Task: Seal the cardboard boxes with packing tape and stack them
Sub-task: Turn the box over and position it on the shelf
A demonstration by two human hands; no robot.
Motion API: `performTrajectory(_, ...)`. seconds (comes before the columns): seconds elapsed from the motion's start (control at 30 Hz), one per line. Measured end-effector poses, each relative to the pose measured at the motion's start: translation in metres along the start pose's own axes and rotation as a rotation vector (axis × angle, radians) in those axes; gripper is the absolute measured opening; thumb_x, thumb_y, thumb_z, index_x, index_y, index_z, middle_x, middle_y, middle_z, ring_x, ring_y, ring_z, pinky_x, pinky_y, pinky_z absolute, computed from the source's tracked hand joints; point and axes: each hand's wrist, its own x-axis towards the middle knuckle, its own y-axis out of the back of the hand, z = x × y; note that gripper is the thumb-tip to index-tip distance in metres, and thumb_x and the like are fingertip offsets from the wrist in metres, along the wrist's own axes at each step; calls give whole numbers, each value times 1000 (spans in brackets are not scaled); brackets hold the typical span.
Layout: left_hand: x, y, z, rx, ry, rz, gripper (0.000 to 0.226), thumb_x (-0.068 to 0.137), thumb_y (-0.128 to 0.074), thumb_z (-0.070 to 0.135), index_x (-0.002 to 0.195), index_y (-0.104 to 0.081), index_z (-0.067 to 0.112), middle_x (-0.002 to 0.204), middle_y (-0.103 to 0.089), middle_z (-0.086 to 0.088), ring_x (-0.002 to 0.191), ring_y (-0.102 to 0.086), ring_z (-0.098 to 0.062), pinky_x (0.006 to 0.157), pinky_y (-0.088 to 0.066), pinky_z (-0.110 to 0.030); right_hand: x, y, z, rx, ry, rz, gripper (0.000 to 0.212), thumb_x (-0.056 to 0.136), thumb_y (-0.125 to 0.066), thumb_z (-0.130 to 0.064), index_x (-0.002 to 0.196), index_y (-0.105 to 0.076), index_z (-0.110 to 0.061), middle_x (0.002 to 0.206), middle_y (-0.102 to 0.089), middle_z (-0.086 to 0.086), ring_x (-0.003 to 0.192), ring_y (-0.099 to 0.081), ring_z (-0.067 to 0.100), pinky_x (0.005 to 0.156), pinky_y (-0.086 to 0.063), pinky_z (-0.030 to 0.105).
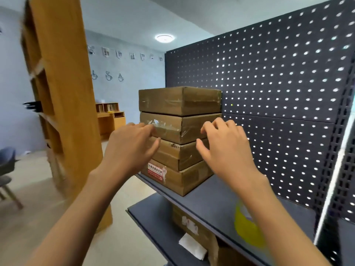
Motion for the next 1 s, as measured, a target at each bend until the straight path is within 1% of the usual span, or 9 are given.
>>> performTrajectory(0.1, 32, -6, -22, 17, -8, 42, 33, 94, -51, 43, 111, -66, 19, 101, -70, 1, 88, -62, -16, 67, -45, -24, 35, -11, -11, 36, 19, 19, 31, 97, -44, -36, 117, -55, -16, 114, -56, 6, 108, -50, 26, 91, -38, 37)
performTrajectory(0.17, 53, -9, -38, 47, -19, 71, 33, 95, -50, 43, 112, -66, 20, 103, -70, 1, 90, -62, -17, 68, -46, -25, 59, -20, -17, 44, 28, 34, 33, 98, -40, -37, 121, -52, -17, 118, -54, 4, 111, -48, 24, 93, -37, 35)
performTrajectory(0.3, 88, -21, -67, 53, -10, 108, 35, 95, -49, 44, 114, -66, 20, 108, -70, 1, 93, -62, -18, 69, -39, -24, 98, -37, -27, 26, 8, 65, 34, 99, -40, -37, 123, -51, -16, 121, -54, 6, 113, -48, 24, 95, -38, 36)
performTrajectory(0.47, 115, -50, -100, 4, -49, 100, 34, 95, -48, 44, 113, -64, 21, 108, -69, 3, 98, -62, -18, 73, -44, -29, 125, -61, -35, -36, -32, 63, 40, 98, -41, -37, 132, -41, -16, 122, -54, 6, 110, -50, 25, 91, -38, 35)
performTrajectory(0.63, 144, -88, -128, -118, -113, 147, 31, 94, -52, 40, 111, -63, 17, 102, -70, 0, 91, -63, -23, 68, -42, -30, 147, -78, -48, -150, -152, 74, 44, 96, -46, -36, 133, -40, -13, 116, -53, 11, 103, -52, 29, 85, -39, 37)
performTrajectory(0.7, 158, -100, -138, -163, -142, 141, 33, 94, -51, 40, 116, -61, 18, 106, -69, 1, 96, -62, -23, 69, -37, -30, 153, -83, -55, -200, -215, 88, 48, 95, -46, -37, 135, -37, -13, 116, -50, 12, 101, -51, 29, 84, -39, 38)
performTrajectory(0.8, 178, -117, -155, -245, -195, 133, 36, 94, -52, 38, 121, -60, 17, 112, -66, -4, 103, -57, -26, 76, -40, -34, 161, -88, -63, -252, -341, 70, 53, 96, -41, -43, 140, -28, -16, 122, -44, 10, 106, -48, 28, 86, -39, 37)
performTrajectory(0.9, 194, -134, -172, -316, -226, 127, 40, 92, -55, 37, 124, -58, 14, 123, -58, -11, 113, -49, -32, 87, -41, -41, 167, -96, -71, -151, -461, 79, 62, 93, -46, -49, 143, -24, -20, 128, -40, 10, 112, -44, 28, 89, -39, 37)
performTrajectory(1.0, 210, -155, -182, -468, -189, 81, 46, 91, -56, 40, 129, -53, 15, 132, -50, -12, 121, -44, -31, 95, -39, -41, 171, -106, -78, 121, -606, 114, 75, 91, -51, -52, 149, -12, -25, 139, -33, 7, 126, -36, 25, 96, -34, 35)
